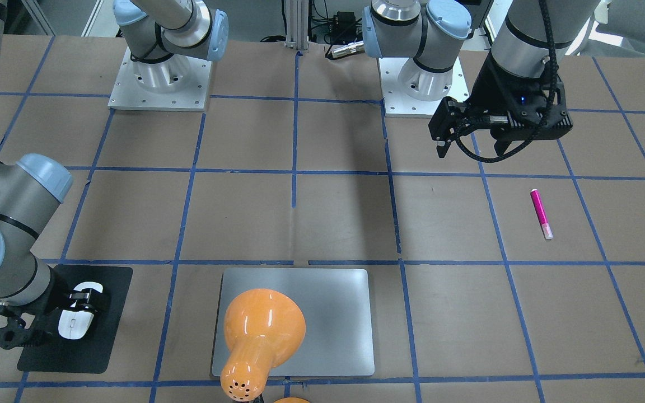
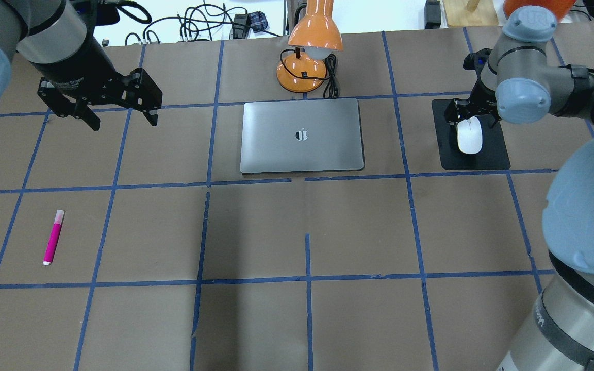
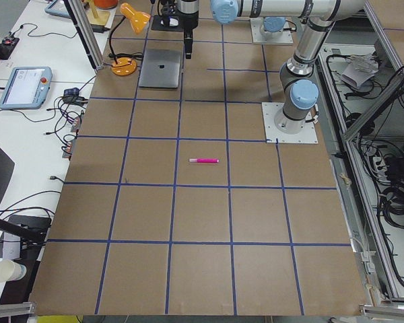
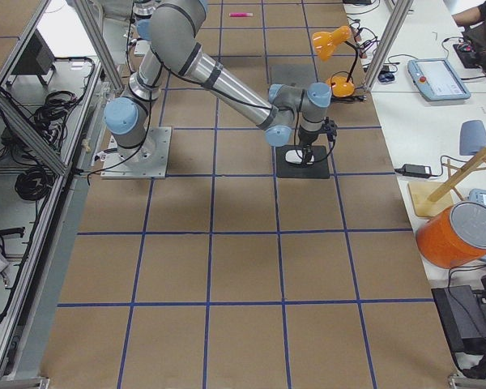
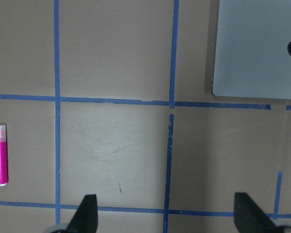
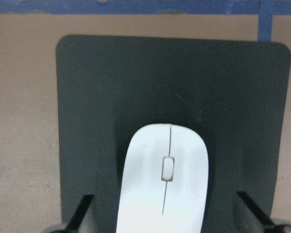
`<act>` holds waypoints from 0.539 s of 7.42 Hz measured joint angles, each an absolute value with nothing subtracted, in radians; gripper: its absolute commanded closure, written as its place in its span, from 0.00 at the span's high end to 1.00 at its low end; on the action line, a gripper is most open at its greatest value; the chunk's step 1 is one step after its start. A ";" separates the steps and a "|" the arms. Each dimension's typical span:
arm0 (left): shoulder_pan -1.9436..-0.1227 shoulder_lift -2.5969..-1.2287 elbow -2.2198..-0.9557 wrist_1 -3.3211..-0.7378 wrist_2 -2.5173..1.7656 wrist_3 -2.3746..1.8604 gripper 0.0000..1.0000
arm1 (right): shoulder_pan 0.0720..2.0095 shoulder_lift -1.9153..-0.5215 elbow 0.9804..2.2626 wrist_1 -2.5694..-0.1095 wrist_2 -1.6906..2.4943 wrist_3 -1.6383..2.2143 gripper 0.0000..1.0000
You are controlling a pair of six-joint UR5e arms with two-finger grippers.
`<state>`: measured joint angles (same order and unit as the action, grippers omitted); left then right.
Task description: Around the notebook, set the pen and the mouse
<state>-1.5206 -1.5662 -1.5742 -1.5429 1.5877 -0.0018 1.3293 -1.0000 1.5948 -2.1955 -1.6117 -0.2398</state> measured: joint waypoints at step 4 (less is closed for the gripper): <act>-1.519 -1.555 -1.582 -1.542 1.589 -0.008 1.00 | 1.455 -1.256 1.562 -1.884 -1.614 -0.180 1.00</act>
